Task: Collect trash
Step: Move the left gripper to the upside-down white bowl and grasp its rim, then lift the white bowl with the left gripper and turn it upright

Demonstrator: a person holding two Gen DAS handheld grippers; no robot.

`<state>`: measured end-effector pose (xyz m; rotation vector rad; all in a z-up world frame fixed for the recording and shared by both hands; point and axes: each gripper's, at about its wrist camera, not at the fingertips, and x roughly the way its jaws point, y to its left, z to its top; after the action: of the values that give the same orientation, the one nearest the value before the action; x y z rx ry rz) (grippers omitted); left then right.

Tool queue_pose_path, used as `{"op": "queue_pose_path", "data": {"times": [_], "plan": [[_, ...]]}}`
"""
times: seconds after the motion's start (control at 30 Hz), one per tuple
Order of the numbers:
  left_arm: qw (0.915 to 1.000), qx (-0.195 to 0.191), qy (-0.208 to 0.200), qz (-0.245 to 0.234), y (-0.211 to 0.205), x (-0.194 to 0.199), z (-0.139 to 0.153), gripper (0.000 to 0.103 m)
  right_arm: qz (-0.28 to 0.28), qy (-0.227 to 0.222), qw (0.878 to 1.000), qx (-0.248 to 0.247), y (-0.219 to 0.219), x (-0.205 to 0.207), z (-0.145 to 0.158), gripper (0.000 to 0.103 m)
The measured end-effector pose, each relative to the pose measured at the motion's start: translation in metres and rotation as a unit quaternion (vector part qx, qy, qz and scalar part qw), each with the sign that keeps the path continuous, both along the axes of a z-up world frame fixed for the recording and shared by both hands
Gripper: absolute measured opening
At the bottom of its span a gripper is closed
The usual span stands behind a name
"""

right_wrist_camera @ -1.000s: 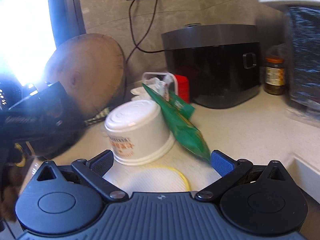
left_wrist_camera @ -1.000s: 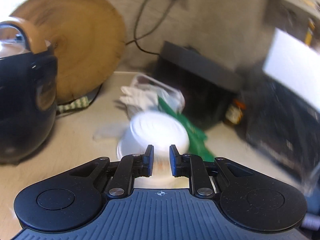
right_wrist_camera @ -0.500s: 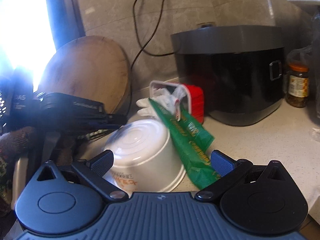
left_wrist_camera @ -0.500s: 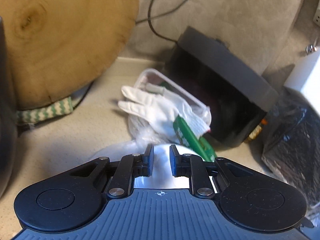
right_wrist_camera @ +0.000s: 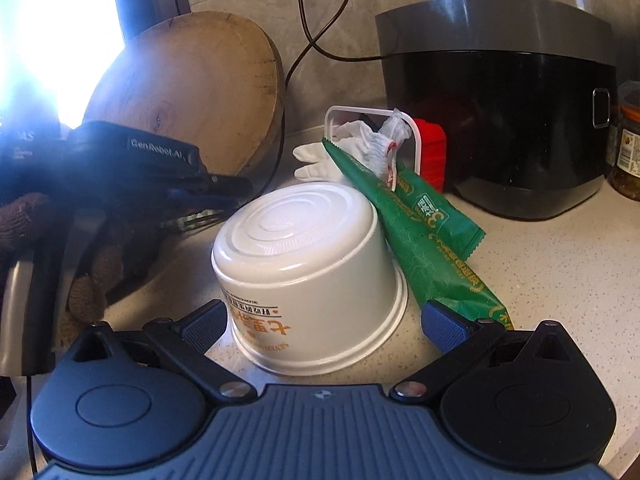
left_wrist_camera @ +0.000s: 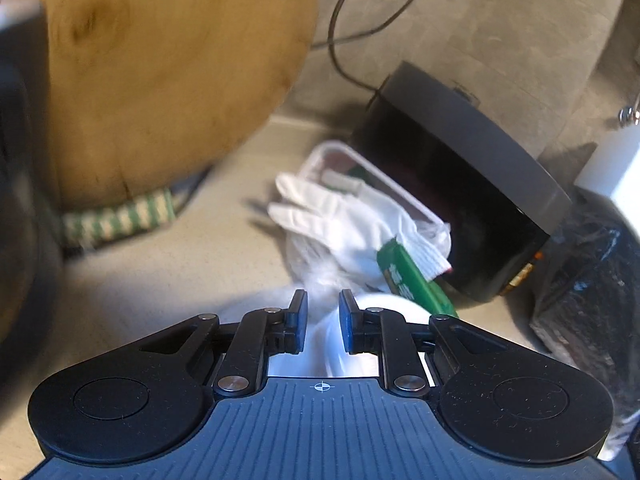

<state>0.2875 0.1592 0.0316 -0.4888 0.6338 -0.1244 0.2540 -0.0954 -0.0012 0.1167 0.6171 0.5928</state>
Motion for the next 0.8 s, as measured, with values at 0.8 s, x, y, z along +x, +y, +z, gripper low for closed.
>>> {"op": "queue_pose_path", "data": {"times": [0.8], "plan": [[0.9941,-0.043,-0.082,-0.056,-0.029,-0.059,0.05,0.038,0.013,0.046,0.998,0.028,0.022,0.007,0.01,0.103]]}}
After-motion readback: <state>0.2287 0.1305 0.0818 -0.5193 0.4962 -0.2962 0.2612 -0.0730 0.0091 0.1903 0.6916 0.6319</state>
